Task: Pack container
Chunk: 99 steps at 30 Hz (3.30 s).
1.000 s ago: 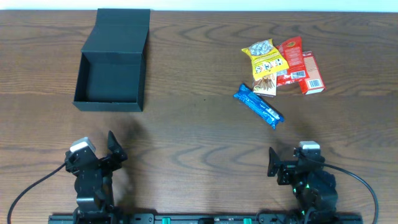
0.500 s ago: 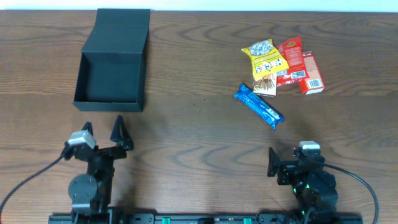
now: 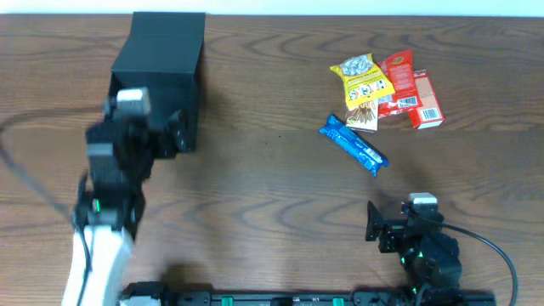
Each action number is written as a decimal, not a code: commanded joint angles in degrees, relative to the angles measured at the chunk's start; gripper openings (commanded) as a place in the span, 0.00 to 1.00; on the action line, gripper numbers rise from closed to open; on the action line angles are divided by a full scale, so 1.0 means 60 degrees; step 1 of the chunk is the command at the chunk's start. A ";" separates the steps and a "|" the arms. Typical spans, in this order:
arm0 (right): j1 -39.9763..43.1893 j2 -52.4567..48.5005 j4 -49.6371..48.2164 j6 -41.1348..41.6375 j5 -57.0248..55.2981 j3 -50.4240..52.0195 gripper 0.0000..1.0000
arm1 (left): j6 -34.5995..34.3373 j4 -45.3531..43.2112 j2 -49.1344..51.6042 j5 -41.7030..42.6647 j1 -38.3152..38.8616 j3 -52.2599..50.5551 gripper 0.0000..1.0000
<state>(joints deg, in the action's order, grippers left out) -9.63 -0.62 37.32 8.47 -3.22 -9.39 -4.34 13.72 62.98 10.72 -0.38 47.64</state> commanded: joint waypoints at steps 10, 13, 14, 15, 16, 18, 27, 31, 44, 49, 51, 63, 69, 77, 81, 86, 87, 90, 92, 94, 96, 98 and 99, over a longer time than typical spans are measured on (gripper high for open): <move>-0.0087 0.0051 0.0029 -0.0066 -0.0029 0.0076 0.99 | 0.0568 0.0637 0.3479 0.1861 -0.0051 0.2116 0.90; -0.0087 0.0051 0.0029 -0.0066 -0.0025 0.0076 0.99 | 0.0583 0.0688 0.4222 0.1807 0.0015 0.2116 0.86; -0.0087 0.0051 0.0029 -0.0066 -0.0029 0.0076 0.99 | 0.0484 0.0674 0.4495 0.1570 0.0098 0.2116 0.86; -0.0087 0.0051 0.0029 -0.0066 -0.0029 0.0076 0.99 | 0.0437 0.0670 0.4663 0.1330 0.0178 0.2116 0.86; -0.0087 0.0051 0.0029 -0.0066 -0.0029 0.0076 0.99 | 0.0437 0.0670 0.4838 0.0987 0.0291 0.2120 0.85; -0.0087 0.0051 0.0029 -0.0066 -0.0029 0.0076 0.99 | 0.0433 0.0674 0.5071 0.0295 0.0517 0.2120 0.84; -0.0087 0.0051 0.0029 -0.0066 -0.0029 0.0076 0.99 | 0.0353 0.0659 0.5610 -0.1158 0.1071 0.2127 0.47; -0.0087 0.0051 0.0029 -0.0066 -0.0029 0.0076 0.99 | 0.0222 0.0663 0.5661 -0.1446 0.1064 0.2127 0.09; -0.0087 0.0051 0.0029 -0.0066 -0.0029 0.0076 0.99 | -0.1031 -0.0098 0.5880 -0.1151 0.2182 0.2218 0.06; -0.0087 0.0051 0.0029 -0.0066 -0.0029 0.0076 0.99 | -0.2732 -0.0452 0.5880 -0.1144 0.3213 0.2222 0.05; -0.0087 0.0051 0.0029 -0.0066 -0.0029 0.0076 0.99 | -0.3293 -0.0477 0.5880 -0.1133 0.3493 0.2222 0.06; -0.0087 0.0051 0.0029 -0.0066 -0.0029 0.0076 0.99 | -0.5501 -0.1596 0.6572 -0.1064 0.5880 0.2532 0.06; -0.0087 0.0051 0.0029 -0.0066 -0.0029 0.0076 0.99 | -0.5493 -0.0980 0.7610 -0.1071 0.6510 0.4102 0.06; -0.0087 0.0051 0.0029 -0.0066 -0.0029 0.0076 0.99 | -0.5493 -0.0036 0.8317 -0.1107 0.6648 0.5268 0.06; -0.0087 0.0051 0.0029 -0.0066 -0.0029 0.0076 0.99 | -0.5493 -0.0036 0.8317 -0.1086 0.6648 0.5271 0.06; -0.0087 0.0051 0.0029 -0.0066 -0.0029 0.0076 0.99 | -0.5034 0.0018 0.8247 -0.0958 0.6648 0.5468 0.55; -0.0087 0.0051 0.0029 -0.0066 -0.0029 0.0076 0.99 | -0.4885 0.0135 0.8211 -0.0976 0.6648 0.5603 0.57; -0.0087 0.0051 0.0029 -0.0066 -0.0029 0.0076 0.99 | -0.4204 0.0947 0.7978 -0.1552 0.6648 0.6298 0.57; -0.0087 0.0051 0.0029 -0.0066 -0.0029 0.0076 0.99 | -0.3876 0.1639 0.7745 -0.2361 0.6634 0.6812 0.57; -0.0087 0.0051 0.0029 -0.0066 -0.0029 0.0076 0.99 | -0.3519 0.2186 0.7479 -0.3279 0.6630 0.7249 0.57; -0.0087 0.0051 0.0029 -0.0066 -0.0029 0.0076 0.99 | -0.3122 0.2718 0.7118 -0.4728 0.6612 0.7566 0.56; -0.0087 0.0051 0.0029 -0.0066 -0.0029 0.0076 0.99 | -0.3089 0.3111 0.6951 -0.5839 0.6513 0.7570 0.56; -0.0087 0.0051 0.0029 -0.0066 -0.0029 0.0076 0.99 | -0.3093 0.3428 0.6936 -0.6284 0.6393 0.7570 0.56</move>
<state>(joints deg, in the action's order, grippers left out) -9.63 -0.62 37.41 8.47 -3.20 -9.39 -25.34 32.60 106.48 -14.81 39.18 91.92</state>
